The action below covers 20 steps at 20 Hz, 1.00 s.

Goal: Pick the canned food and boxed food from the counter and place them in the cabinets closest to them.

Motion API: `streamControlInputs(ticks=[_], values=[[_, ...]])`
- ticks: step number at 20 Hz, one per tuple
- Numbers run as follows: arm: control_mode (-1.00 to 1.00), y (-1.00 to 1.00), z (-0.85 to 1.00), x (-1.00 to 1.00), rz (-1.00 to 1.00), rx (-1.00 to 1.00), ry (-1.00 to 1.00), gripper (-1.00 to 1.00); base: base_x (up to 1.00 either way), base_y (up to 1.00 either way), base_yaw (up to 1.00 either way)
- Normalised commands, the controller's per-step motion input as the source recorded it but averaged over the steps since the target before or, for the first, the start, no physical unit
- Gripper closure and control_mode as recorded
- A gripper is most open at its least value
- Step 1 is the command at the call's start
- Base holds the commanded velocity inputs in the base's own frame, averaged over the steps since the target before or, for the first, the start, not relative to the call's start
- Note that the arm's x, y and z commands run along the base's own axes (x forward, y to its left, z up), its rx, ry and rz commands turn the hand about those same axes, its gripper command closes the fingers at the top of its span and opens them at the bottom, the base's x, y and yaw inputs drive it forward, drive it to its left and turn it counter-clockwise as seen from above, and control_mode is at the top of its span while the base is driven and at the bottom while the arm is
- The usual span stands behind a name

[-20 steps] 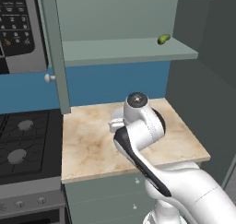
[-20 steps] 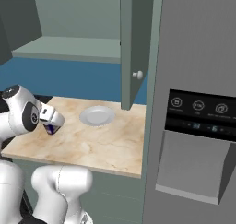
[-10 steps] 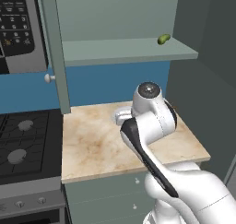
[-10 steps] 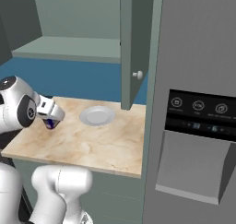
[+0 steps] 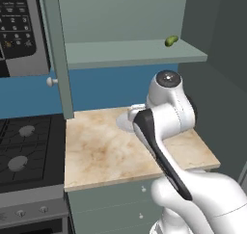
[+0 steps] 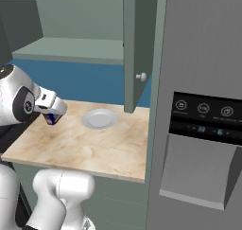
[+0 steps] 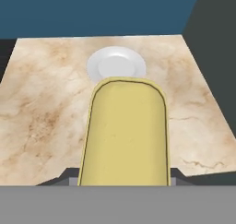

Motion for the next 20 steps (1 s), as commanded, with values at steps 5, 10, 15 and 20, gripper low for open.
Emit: streamControlInputs(ticks=[5, 10, 15, 20], values=[[-1.00, -0.15, 0.47, -0.12, 0.01, 0.00, 0.00, 1.00, 0.00, 0.00, 0.00], [-1.00, -0.11, 0.47, -0.10, 0.03, 0.00, 0.00, 1.00, 0.00, 0.00, 0.00], [-1.00, -0.11, 0.47, -0.11, 0.04, 0.00, 0.00, 1.00, 0.00, 0.00, 0.00], [-1.00, -0.10, 0.49, -0.07, 0.04, 0.01, 0.00, 1.00, 0.00, 0.00, 0.00]])
